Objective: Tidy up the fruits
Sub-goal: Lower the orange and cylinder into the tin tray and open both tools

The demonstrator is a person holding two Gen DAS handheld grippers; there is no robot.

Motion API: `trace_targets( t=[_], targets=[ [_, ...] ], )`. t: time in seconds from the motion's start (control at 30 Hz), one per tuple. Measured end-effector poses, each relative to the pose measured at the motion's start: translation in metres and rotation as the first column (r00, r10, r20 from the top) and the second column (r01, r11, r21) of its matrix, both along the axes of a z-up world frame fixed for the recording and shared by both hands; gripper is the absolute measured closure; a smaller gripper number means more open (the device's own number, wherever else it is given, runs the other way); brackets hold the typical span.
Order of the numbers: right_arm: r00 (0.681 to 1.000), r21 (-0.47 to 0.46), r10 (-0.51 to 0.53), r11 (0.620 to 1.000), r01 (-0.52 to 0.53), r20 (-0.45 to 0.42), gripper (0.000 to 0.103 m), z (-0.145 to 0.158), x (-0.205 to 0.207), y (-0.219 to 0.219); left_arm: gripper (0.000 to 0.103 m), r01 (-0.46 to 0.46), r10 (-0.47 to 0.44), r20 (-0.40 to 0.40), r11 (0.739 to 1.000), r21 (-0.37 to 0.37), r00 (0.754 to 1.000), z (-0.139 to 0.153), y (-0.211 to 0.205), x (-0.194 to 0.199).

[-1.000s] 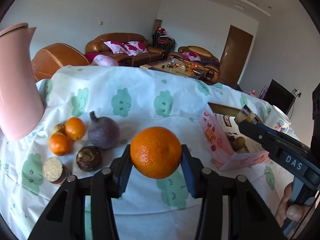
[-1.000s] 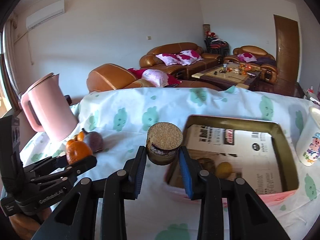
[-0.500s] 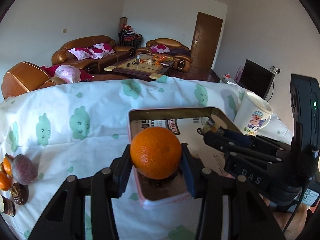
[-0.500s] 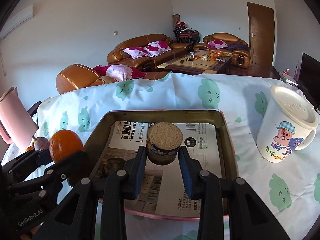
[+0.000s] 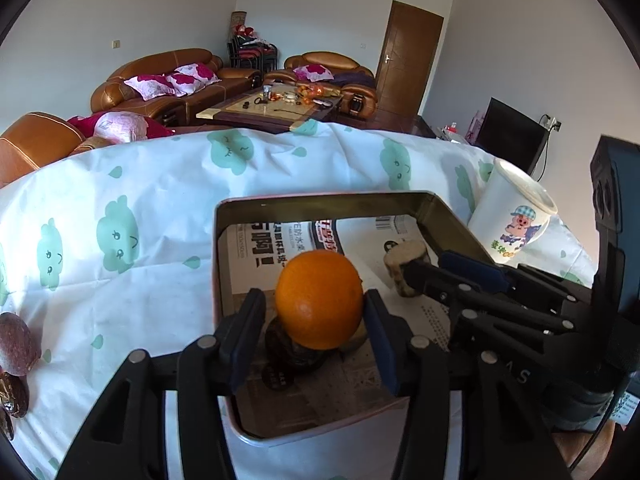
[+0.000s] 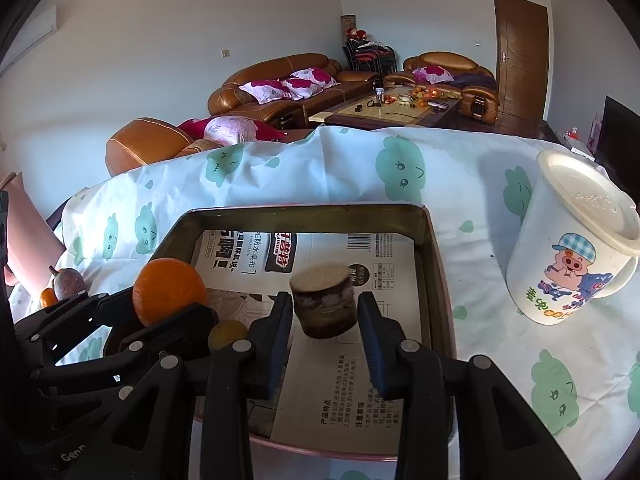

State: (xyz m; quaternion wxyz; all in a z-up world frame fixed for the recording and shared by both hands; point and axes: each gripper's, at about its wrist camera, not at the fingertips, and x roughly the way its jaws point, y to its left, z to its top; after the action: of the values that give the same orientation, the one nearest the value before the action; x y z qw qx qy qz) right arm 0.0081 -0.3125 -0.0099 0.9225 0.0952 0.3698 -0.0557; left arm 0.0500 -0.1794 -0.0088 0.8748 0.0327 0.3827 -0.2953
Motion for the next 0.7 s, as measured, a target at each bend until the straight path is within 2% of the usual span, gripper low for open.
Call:
trace_targets(
  t=[0.1,0.13,0.27,0.33,0.4,0.47,0.63,0.7],
  targets=[
    [1.000,0.044,-0.006,0.999,0.005,0.016,0.060,0.000,-0.002,-0.006,0.045,0.003,-0.003,-0.019,1.000,-0.024,1.000,0.003,0.003,-0.002],
    [1.000,0.057,-0.005,0.998,0.003,0.024,0.060,0.002,-0.002,-0.008,0.041,0.001,-0.001,-0.014,1.000,-0.029,1.000,0.005,0.005,-0.004],
    [0.997,0.103,-0.006,0.995,-0.001,0.074,0.059,0.009,-0.008,-0.011,0.019,-0.028,0.029,0.043,0.999,-0.039,0.999,0.016,0.014,-0.014],
    [0.994,0.110,-0.008,0.994,-0.004,0.108,0.057,0.013,-0.011,-0.010,0.003,-0.075,0.077,0.093,0.997,-0.028,0.993,0.021,0.021,-0.020],
    [0.990,0.099,-0.011,0.995,-0.003,0.140,0.048,0.016,-0.014,-0.007,0.002,-0.113,0.115,0.141,0.993,-0.022,0.983,0.023,0.027,-0.023],
    [0.985,0.076,-0.018,0.997,0.005,0.169,0.045,0.019,-0.017,-0.002,0.002,-0.144,0.144,0.161,0.989,-0.010,0.976,0.024,0.033,-0.023],
    [0.972,0.026,-0.014,1.000,0.008,0.233,0.044,0.020,-0.023,0.012,0.002,-0.259,0.242,0.217,0.964,0.054,0.946,0.015,0.051,-0.022],
    [0.964,0.000,-0.004,1.000,0.004,0.264,0.040,0.021,-0.026,0.019,0.002,-0.290,0.265,0.236,0.953,0.081,0.935,0.011,0.058,-0.022]
  ],
)
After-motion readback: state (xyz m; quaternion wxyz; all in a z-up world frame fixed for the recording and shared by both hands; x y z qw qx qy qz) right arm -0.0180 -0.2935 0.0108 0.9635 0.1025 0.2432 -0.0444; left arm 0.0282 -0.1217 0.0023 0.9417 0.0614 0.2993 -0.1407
